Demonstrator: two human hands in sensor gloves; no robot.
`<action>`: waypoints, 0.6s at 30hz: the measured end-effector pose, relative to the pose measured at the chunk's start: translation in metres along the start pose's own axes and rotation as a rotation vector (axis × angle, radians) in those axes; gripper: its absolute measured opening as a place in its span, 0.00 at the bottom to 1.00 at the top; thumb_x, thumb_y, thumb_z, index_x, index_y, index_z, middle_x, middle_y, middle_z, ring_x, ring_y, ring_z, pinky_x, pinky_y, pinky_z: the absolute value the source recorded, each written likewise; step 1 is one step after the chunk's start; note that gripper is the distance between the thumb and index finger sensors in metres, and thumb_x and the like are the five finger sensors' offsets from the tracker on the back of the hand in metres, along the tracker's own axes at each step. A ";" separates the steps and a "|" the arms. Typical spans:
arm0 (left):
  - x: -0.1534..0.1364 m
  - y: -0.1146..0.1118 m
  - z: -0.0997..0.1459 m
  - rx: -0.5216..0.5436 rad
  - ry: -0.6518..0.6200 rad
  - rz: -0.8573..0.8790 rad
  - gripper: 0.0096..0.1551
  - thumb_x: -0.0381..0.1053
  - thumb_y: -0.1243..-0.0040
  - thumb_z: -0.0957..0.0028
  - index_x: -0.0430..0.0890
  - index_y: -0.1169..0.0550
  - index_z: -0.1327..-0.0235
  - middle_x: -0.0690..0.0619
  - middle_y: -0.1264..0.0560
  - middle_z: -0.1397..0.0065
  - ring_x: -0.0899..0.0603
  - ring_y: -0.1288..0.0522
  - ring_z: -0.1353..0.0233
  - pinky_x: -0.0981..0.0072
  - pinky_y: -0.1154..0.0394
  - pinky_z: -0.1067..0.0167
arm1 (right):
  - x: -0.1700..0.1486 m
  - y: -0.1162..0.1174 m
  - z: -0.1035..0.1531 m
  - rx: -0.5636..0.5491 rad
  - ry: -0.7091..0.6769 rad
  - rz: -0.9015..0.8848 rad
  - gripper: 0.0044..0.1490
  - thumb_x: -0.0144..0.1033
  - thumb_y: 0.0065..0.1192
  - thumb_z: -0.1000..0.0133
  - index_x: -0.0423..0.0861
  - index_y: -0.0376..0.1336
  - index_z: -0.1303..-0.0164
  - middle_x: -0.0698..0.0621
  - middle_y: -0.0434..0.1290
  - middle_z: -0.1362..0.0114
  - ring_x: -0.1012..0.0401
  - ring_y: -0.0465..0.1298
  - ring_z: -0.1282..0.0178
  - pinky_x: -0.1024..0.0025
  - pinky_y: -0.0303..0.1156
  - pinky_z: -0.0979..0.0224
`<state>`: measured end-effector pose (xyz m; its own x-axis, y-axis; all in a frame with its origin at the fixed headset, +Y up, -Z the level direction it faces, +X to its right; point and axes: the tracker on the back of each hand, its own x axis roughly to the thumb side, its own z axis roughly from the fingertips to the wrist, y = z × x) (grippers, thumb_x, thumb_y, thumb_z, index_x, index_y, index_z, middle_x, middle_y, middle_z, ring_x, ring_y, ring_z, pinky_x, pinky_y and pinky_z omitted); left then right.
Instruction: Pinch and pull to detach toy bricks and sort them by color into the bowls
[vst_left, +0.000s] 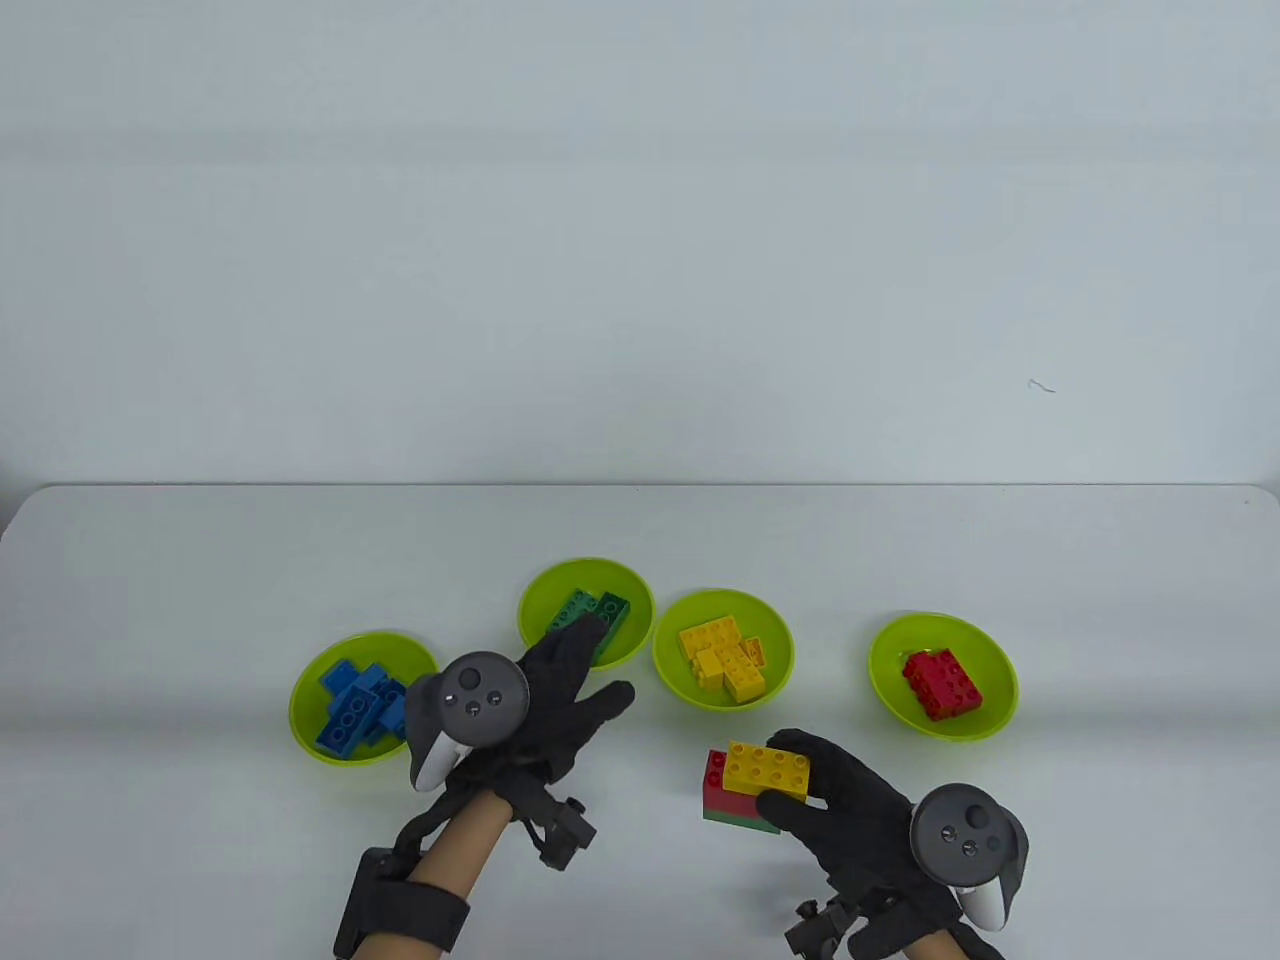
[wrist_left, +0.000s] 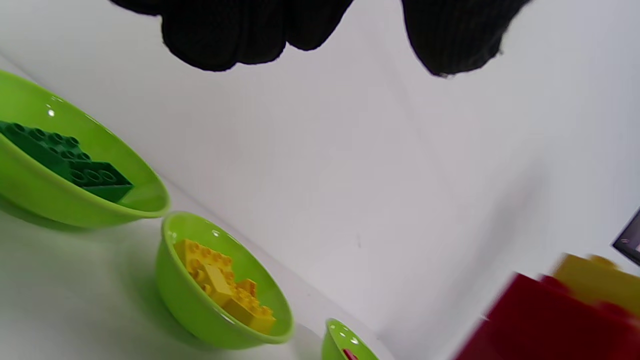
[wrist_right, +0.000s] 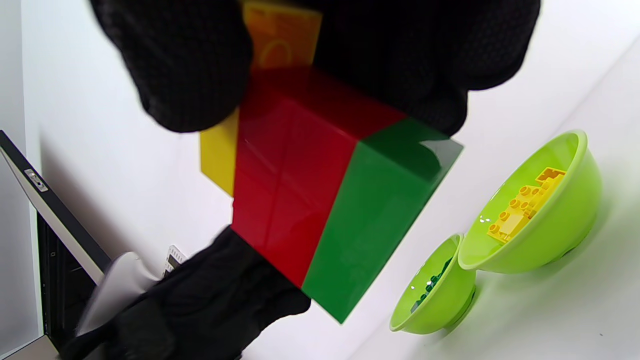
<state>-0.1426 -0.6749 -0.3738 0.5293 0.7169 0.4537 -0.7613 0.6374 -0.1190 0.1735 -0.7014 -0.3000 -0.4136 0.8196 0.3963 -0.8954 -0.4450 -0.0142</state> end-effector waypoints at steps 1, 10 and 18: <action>0.007 -0.005 0.009 -0.017 -0.028 0.033 0.48 0.60 0.45 0.44 0.32 0.41 0.21 0.27 0.38 0.24 0.26 0.35 0.27 0.34 0.42 0.31 | 0.001 0.001 0.000 0.001 0.000 -0.009 0.40 0.48 0.68 0.49 0.38 0.64 0.32 0.39 0.75 0.33 0.44 0.77 0.36 0.47 0.68 0.30; 0.025 -0.055 0.039 -0.138 -0.144 0.188 0.51 0.61 0.42 0.46 0.30 0.41 0.22 0.26 0.38 0.24 0.26 0.35 0.27 0.33 0.42 0.31 | 0.010 0.010 0.006 0.039 -0.028 -0.066 0.39 0.48 0.68 0.49 0.39 0.64 0.32 0.40 0.75 0.32 0.44 0.77 0.36 0.47 0.68 0.30; 0.029 -0.070 0.049 -0.117 -0.186 0.135 0.44 0.57 0.41 0.47 0.30 0.35 0.27 0.28 0.31 0.30 0.29 0.29 0.32 0.35 0.38 0.34 | 0.012 0.018 0.008 0.067 -0.030 -0.108 0.40 0.49 0.68 0.49 0.39 0.64 0.31 0.40 0.75 0.32 0.45 0.77 0.36 0.48 0.68 0.30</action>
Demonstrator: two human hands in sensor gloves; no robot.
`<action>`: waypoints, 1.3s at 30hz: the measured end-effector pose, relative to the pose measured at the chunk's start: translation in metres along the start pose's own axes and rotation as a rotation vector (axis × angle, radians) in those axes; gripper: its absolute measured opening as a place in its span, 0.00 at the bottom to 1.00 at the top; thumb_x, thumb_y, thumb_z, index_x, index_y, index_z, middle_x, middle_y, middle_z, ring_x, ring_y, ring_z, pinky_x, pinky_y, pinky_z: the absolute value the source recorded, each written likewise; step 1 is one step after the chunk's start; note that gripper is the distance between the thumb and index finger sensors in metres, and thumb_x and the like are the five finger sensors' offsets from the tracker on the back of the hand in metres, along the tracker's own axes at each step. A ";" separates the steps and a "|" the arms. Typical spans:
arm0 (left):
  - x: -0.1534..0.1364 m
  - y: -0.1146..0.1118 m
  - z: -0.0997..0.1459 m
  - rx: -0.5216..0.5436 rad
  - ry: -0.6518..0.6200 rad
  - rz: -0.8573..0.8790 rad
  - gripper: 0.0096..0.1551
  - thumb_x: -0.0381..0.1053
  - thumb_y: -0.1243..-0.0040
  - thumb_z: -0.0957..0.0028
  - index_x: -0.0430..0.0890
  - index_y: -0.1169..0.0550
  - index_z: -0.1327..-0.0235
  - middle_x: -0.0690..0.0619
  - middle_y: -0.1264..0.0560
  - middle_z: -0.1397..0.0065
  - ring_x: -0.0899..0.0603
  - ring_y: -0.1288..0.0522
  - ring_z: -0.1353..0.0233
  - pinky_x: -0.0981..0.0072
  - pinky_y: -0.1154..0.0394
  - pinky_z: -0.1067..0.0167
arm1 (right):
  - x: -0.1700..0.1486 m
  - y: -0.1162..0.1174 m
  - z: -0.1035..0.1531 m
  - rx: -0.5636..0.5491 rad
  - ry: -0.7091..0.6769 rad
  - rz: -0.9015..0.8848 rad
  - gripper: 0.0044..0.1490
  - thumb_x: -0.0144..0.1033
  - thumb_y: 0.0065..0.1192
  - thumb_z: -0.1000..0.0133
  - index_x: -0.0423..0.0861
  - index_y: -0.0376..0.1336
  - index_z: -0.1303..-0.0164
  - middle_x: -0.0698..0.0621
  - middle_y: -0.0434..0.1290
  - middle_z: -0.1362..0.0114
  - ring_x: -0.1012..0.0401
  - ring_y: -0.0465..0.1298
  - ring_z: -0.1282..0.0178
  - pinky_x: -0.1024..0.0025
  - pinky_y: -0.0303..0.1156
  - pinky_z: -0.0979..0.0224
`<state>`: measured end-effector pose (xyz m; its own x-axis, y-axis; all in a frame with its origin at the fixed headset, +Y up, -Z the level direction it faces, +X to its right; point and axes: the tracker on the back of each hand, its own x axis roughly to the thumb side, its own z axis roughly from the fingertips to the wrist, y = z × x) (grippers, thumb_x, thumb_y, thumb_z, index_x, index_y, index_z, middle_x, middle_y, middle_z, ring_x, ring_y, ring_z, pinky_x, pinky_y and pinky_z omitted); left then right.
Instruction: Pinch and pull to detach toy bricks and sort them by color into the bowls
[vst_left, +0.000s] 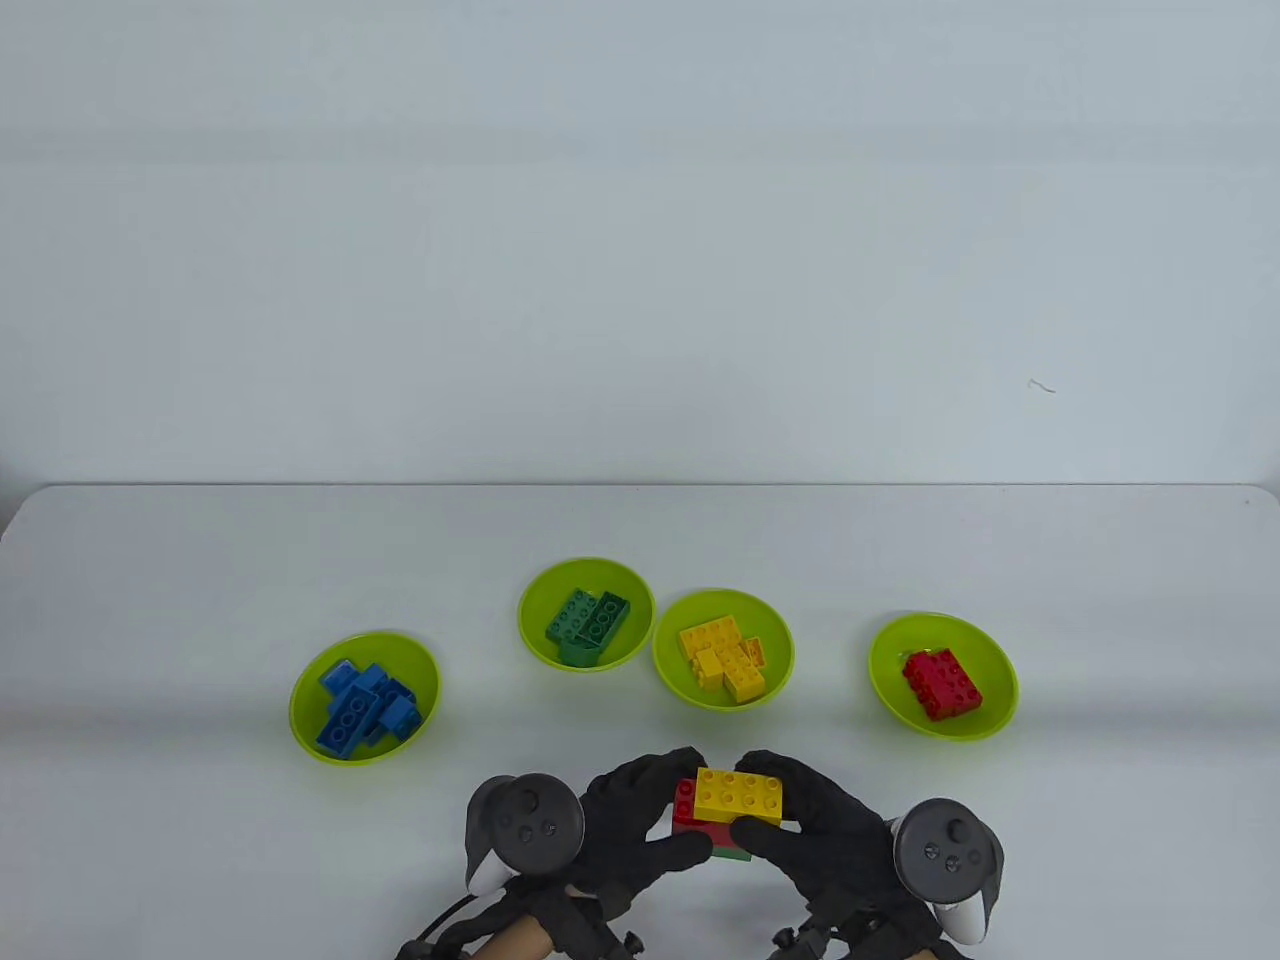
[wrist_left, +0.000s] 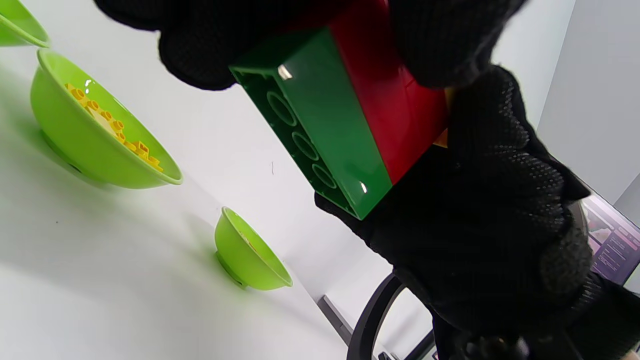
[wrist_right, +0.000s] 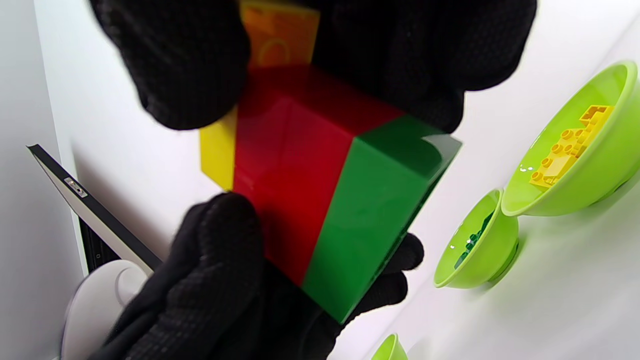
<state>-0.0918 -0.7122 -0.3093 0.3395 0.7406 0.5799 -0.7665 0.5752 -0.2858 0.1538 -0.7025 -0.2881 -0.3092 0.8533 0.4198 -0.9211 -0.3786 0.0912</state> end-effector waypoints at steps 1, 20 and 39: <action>0.000 0.000 0.001 0.020 -0.002 -0.002 0.43 0.57 0.41 0.48 0.30 0.34 0.28 0.29 0.30 0.31 0.29 0.28 0.33 0.36 0.37 0.34 | 0.000 0.001 0.000 0.004 -0.001 -0.007 0.40 0.49 0.68 0.49 0.39 0.64 0.32 0.40 0.75 0.32 0.45 0.77 0.36 0.48 0.68 0.30; 0.006 0.005 0.005 0.050 -0.042 -0.037 0.40 0.55 0.40 0.51 0.30 0.28 0.34 0.30 0.24 0.38 0.31 0.24 0.40 0.37 0.33 0.39 | 0.030 -0.010 -0.004 0.055 -0.166 0.335 0.39 0.50 0.67 0.48 0.37 0.67 0.35 0.38 0.77 0.36 0.44 0.78 0.40 0.45 0.68 0.32; 0.003 0.005 0.002 0.050 -0.048 -0.124 0.40 0.56 0.41 0.52 0.30 0.27 0.35 0.31 0.23 0.39 0.32 0.22 0.41 0.38 0.31 0.39 | 0.027 -0.007 -0.011 0.073 -0.105 0.312 0.38 0.46 0.67 0.49 0.33 0.69 0.37 0.34 0.79 0.41 0.43 0.79 0.45 0.44 0.69 0.33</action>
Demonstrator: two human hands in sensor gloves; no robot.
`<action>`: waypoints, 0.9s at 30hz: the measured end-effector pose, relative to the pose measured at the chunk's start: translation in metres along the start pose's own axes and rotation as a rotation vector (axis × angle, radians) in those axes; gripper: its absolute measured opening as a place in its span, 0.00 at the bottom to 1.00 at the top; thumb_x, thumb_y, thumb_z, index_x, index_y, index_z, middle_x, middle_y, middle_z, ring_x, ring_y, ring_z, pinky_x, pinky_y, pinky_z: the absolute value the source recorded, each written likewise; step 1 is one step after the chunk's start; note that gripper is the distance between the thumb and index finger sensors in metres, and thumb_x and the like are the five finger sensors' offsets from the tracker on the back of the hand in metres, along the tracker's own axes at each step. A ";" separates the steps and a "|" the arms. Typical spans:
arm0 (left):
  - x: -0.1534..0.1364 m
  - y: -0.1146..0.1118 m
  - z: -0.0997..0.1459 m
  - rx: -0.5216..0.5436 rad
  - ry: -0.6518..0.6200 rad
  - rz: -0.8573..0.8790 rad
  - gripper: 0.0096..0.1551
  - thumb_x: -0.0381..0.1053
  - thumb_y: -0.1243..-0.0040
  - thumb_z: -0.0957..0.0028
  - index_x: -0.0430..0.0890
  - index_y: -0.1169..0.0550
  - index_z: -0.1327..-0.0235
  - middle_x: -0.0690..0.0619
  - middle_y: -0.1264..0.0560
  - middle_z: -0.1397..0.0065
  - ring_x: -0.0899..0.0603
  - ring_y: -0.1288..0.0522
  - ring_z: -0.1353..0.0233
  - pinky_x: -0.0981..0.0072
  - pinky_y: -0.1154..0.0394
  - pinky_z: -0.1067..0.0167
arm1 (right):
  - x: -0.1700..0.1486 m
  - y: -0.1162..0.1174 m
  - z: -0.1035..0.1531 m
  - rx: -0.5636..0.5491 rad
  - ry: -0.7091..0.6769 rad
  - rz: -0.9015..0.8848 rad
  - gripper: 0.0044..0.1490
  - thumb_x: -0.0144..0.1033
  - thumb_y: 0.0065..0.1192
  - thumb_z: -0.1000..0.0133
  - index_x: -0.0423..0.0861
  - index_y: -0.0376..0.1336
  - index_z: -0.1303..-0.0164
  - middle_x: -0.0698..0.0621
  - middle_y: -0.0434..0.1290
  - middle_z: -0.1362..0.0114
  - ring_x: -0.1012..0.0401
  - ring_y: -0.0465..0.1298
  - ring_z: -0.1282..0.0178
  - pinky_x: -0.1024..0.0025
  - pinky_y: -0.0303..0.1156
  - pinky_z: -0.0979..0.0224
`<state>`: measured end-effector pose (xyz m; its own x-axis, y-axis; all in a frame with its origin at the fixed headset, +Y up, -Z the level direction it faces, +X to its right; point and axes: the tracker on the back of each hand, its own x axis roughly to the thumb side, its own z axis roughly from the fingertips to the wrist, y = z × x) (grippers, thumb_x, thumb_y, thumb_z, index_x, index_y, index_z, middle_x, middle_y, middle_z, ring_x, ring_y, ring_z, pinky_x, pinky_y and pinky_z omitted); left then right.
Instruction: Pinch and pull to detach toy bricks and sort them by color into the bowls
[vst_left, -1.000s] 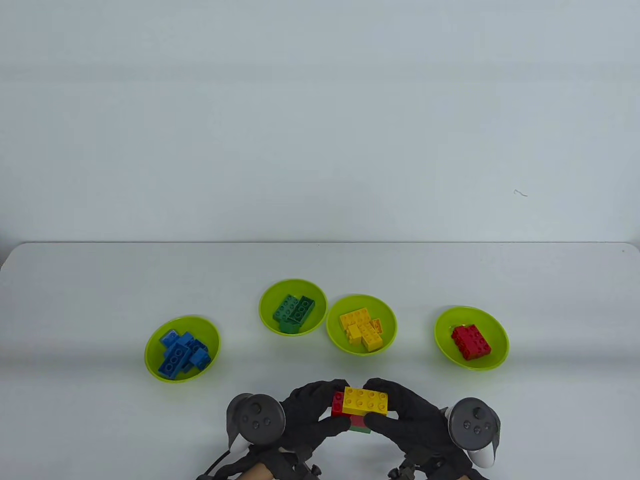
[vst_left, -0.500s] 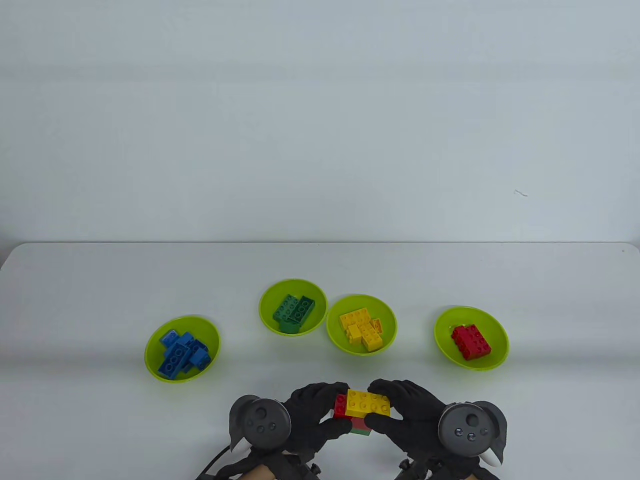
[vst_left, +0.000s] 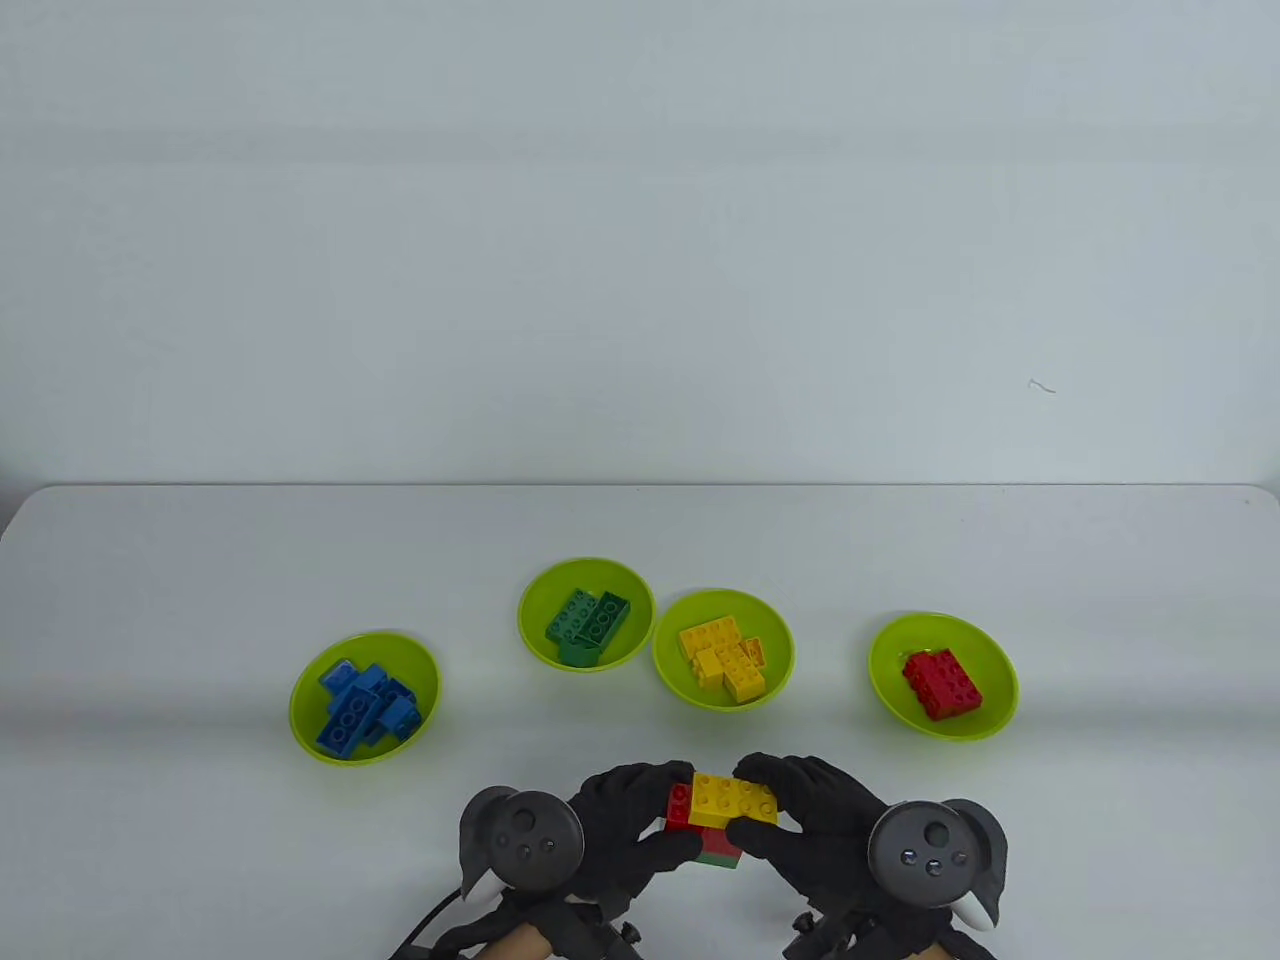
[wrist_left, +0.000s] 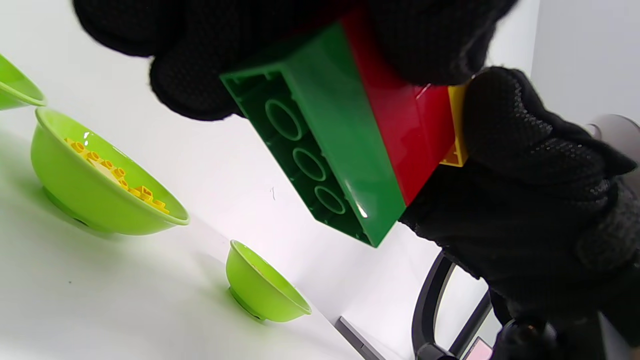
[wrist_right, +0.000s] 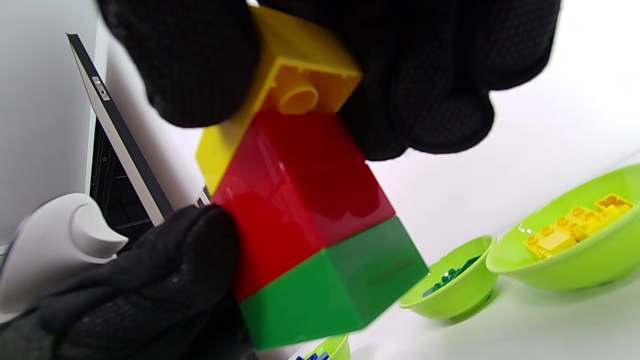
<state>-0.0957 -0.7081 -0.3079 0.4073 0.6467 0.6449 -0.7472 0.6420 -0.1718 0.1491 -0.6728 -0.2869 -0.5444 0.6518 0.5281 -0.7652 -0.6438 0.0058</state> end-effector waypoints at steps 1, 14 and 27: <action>-0.001 -0.001 0.000 0.001 0.002 0.004 0.40 0.56 0.41 0.52 0.30 0.27 0.35 0.31 0.23 0.39 0.32 0.22 0.41 0.38 0.31 0.39 | 0.000 0.000 -0.001 0.006 0.003 0.003 0.37 0.45 0.67 0.49 0.33 0.69 0.37 0.34 0.79 0.41 0.43 0.79 0.45 0.44 0.69 0.33; -0.018 0.002 0.001 0.044 0.040 -0.010 0.39 0.55 0.39 0.53 0.32 0.28 0.34 0.33 0.24 0.37 0.33 0.23 0.39 0.39 0.31 0.38 | -0.025 -0.012 -0.018 -0.052 0.144 -0.097 0.38 0.44 0.64 0.45 0.34 0.66 0.31 0.35 0.76 0.35 0.42 0.77 0.39 0.45 0.67 0.29; -0.032 0.026 0.008 0.161 0.127 0.038 0.39 0.53 0.40 0.52 0.31 0.29 0.33 0.31 0.25 0.36 0.31 0.24 0.38 0.38 0.32 0.38 | -0.075 0.036 -0.096 0.038 0.366 0.488 0.38 0.40 0.65 0.44 0.36 0.62 0.26 0.35 0.72 0.28 0.42 0.75 0.33 0.46 0.65 0.26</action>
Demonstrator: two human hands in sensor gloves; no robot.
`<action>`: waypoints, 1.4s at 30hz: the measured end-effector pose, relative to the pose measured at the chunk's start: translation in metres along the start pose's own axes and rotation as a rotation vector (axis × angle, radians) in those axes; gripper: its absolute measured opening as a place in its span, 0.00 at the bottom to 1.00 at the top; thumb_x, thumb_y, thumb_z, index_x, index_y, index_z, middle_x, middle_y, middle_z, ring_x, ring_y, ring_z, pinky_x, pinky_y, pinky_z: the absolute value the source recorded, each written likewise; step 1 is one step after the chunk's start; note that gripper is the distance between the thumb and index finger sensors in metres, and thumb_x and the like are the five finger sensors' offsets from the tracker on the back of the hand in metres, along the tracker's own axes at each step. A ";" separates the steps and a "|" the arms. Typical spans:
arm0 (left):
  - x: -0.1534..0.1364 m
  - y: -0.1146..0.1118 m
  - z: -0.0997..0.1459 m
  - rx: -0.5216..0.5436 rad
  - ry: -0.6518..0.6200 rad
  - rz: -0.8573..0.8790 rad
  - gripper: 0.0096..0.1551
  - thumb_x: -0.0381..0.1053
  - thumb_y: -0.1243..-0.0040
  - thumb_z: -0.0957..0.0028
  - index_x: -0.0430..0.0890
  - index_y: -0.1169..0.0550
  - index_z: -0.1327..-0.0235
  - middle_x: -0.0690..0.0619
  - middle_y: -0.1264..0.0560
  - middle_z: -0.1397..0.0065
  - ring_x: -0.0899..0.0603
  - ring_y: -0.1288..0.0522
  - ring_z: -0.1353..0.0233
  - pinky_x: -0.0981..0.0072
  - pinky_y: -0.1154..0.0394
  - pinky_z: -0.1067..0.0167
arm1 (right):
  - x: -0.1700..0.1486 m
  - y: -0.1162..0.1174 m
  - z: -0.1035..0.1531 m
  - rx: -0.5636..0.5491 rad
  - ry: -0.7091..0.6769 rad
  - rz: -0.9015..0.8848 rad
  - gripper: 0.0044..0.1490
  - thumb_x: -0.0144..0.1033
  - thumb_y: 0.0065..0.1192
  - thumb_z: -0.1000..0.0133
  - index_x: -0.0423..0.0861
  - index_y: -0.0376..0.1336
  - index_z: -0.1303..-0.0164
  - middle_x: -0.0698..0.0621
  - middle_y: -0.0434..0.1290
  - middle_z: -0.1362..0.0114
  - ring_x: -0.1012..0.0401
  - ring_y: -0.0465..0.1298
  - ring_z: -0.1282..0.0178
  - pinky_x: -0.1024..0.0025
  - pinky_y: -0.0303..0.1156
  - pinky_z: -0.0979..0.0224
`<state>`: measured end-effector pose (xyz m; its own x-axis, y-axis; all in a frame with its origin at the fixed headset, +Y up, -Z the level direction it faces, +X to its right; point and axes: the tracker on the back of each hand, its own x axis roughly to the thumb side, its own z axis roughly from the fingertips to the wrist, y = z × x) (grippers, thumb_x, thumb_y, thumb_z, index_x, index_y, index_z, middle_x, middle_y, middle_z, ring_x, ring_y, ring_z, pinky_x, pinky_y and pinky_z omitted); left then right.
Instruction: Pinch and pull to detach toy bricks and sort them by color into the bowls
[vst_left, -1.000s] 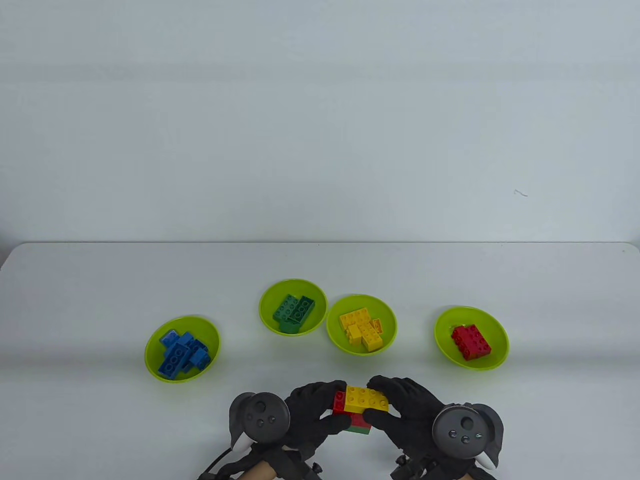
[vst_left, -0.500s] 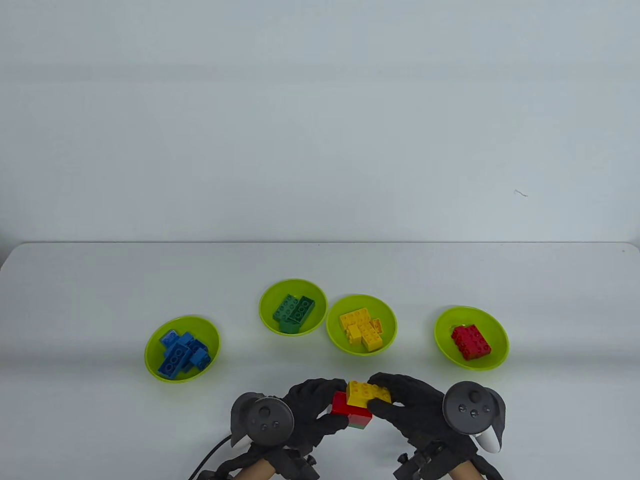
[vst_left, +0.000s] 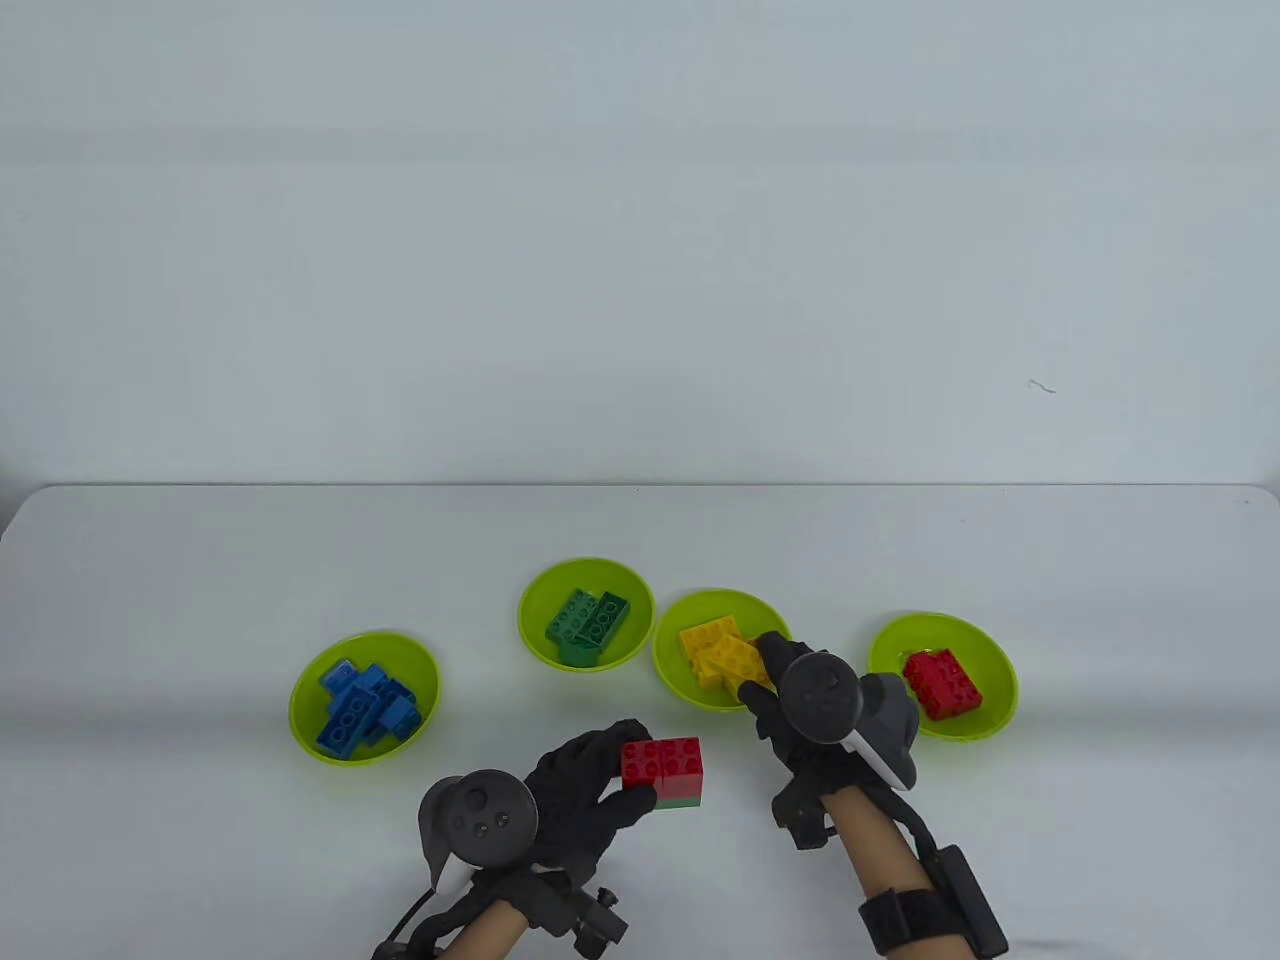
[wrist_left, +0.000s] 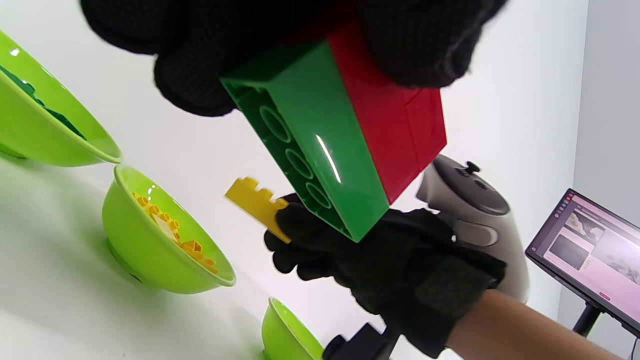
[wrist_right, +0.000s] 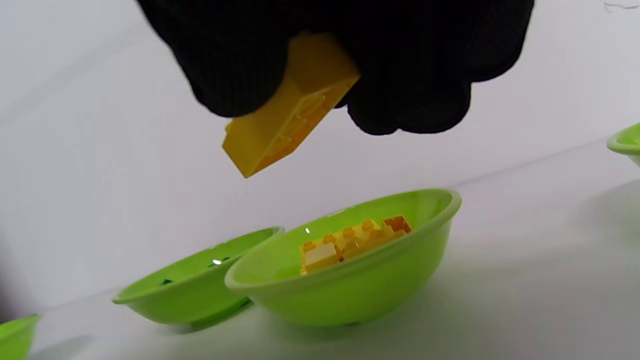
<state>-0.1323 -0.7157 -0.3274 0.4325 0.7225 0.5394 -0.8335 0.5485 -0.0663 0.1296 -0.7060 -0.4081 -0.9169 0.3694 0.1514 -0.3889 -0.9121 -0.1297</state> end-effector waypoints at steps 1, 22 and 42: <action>-0.001 0.002 0.000 0.006 0.006 0.004 0.39 0.53 0.40 0.52 0.31 0.29 0.33 0.31 0.25 0.36 0.31 0.24 0.38 0.38 0.32 0.38 | 0.003 0.007 -0.005 0.010 0.012 0.023 0.38 0.41 0.65 0.44 0.36 0.62 0.26 0.35 0.72 0.29 0.42 0.75 0.33 0.46 0.65 0.26; -0.004 0.005 0.002 -0.020 0.036 0.018 0.40 0.52 0.41 0.51 0.29 0.30 0.32 0.30 0.25 0.36 0.30 0.23 0.38 0.38 0.31 0.39 | 0.017 -0.030 0.022 0.009 -0.162 -0.387 0.45 0.49 0.61 0.42 0.33 0.57 0.22 0.31 0.66 0.23 0.37 0.70 0.28 0.42 0.60 0.24; 0.017 -0.013 0.003 -0.138 -0.040 0.055 0.40 0.52 0.41 0.50 0.30 0.30 0.31 0.30 0.25 0.35 0.30 0.23 0.37 0.38 0.31 0.39 | 0.028 -0.026 0.094 0.103 -0.380 -0.504 0.39 0.44 0.66 0.46 0.38 0.62 0.27 0.37 0.73 0.30 0.43 0.75 0.35 0.45 0.65 0.27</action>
<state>-0.1155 -0.7121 -0.3149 0.3714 0.7371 0.5646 -0.7990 0.5635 -0.2101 0.1220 -0.6889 -0.3078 -0.5207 0.6857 0.5086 -0.7360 -0.6625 0.1397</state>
